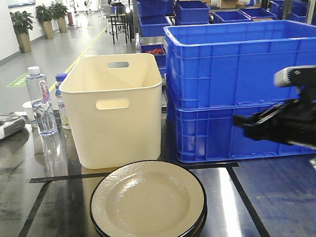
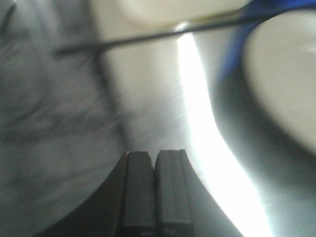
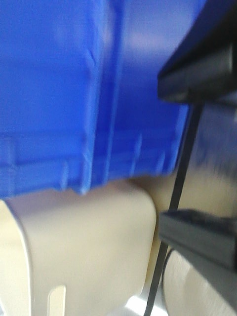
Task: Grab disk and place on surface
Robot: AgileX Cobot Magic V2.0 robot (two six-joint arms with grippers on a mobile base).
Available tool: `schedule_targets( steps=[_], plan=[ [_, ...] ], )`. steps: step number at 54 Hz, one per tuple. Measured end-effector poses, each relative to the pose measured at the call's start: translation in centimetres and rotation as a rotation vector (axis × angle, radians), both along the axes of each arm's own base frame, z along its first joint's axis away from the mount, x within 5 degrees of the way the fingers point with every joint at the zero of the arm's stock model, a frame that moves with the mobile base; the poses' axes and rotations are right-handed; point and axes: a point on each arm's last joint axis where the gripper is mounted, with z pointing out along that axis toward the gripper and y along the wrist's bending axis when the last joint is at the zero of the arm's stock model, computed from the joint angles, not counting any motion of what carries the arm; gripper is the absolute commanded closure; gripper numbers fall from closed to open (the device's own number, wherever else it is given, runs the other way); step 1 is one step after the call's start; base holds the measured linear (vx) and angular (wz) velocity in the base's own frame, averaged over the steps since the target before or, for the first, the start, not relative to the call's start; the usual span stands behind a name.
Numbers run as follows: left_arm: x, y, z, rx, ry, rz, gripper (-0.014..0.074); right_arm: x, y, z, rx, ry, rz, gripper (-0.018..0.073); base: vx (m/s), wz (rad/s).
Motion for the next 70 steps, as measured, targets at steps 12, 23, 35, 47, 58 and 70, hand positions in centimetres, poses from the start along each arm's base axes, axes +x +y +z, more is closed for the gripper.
schedule_targets(
  steps=[12,23,35,47,58,70],
  plan=[
    [1.1,2.4,-3.2,0.151,0.092,0.175,0.0601,-5.3,-1.8,3.0,-0.182,0.048,-0.029,0.0574,0.00,0.00],
    [-1.1,1.5,-2.0,0.165,-0.134,0.206,0.0598,-9.4,-3.3,3.8,-0.278,0.123,-0.161,0.0568,0.00,0.00],
    [-8.5,0.0,-3.9,0.188,-0.322,0.204,0.0597,-15.7,-3.8,1.9,-0.303,-0.055,-0.221,0.0568,0.00,0.00],
    [-16.2,-1.2,-6.8,0.148,-0.542,0.237,0.0597,-20.2,-3.7,-3.6,-0.259,-0.284,-0.245,0.0568,0.00,0.00],
    [-18.0,-1.3,-6.9,0.149,-0.721,0.265,0.0597,-20.0,-4.2,-5.3,-0.188,-0.392,-0.323,0.0568,0.00,0.00],
    [-18.0,-1.3,-6.8,0.149,-0.750,0.272,0.0597,-19.9,-4.4,-4.7,-0.159,-0.457,-0.355,0.0568,0.00,0.00]
  ],
)
